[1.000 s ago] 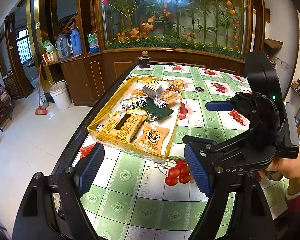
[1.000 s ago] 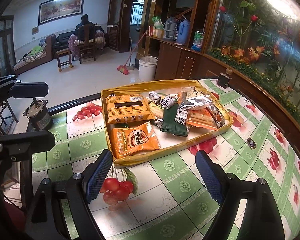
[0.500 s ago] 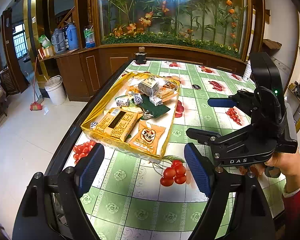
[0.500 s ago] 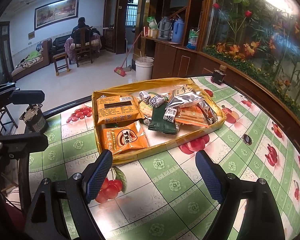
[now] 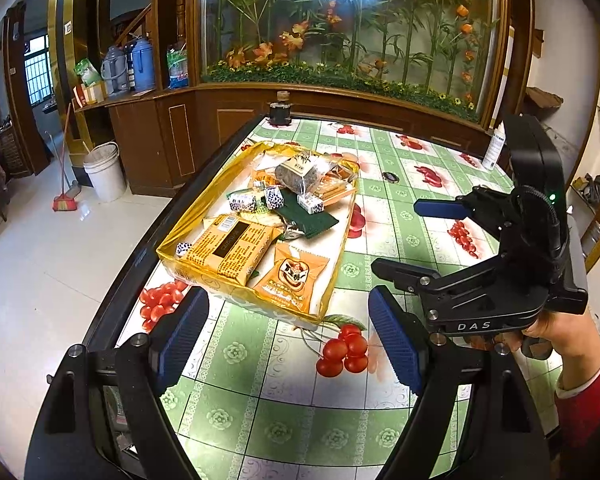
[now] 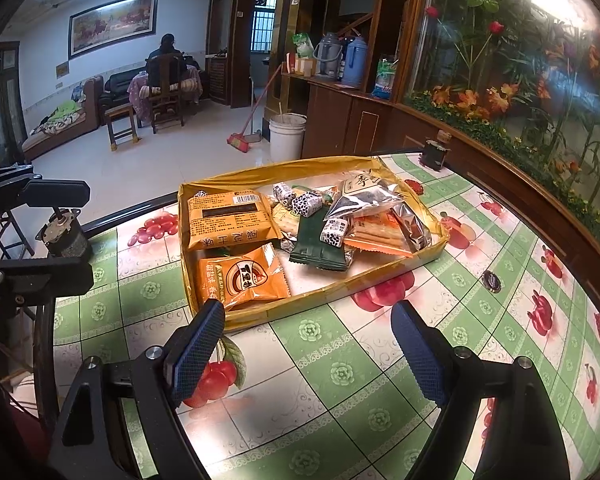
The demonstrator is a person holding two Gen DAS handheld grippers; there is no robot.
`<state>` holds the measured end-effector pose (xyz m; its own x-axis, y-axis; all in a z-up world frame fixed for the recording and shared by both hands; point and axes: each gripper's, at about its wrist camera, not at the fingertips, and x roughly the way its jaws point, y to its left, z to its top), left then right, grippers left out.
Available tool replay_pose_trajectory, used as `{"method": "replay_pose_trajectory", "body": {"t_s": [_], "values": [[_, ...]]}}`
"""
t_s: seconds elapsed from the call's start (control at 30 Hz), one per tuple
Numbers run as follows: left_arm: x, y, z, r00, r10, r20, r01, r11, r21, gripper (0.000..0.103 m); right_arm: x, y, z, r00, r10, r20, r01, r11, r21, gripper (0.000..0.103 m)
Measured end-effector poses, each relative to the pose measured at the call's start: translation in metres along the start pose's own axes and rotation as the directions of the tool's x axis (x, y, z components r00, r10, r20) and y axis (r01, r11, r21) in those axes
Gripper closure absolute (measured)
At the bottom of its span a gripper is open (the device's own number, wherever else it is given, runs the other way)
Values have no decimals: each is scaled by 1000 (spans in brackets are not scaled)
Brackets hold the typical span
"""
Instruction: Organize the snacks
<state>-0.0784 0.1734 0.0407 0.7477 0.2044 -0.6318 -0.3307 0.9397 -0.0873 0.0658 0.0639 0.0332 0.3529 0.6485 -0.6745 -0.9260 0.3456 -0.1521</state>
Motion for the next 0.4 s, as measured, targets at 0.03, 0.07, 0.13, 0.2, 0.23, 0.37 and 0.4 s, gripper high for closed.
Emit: {"method": "replay_pose_trajectory", "body": {"t_s": [0.03,0.07,0.13,0.2,0.23,0.37,0.4], "values": [[-1,0,0,1000,2,9,-2,1000,1,21,1,0,1,1000,0,0,0,1000,-1,16],[-3,0,0,1000,8,23,-8,1000,6,21,1,0,1,1000,1,0,-1,1000,-3,16],[-5,-1,1,999,23,39,-23,1000,13,21,2,1,3,1000,3,1,-3,1000,-6,16],[-7,-2,1,998,30,52,-31,999,19,21,3,1,4,1000,6,1,-6,1000,-7,16],[-7,-2,1,998,35,53,-36,999,19,21,4,2,5,1000,8,2,-8,1000,-7,16],[-5,2,3,999,36,36,-36,999,-1,21,4,3,6,1000,10,3,-10,1000,-11,16],[-5,3,3,999,37,34,-37,999,-4,21,3,4,6,1000,9,3,-9,1000,-12,16]]}}
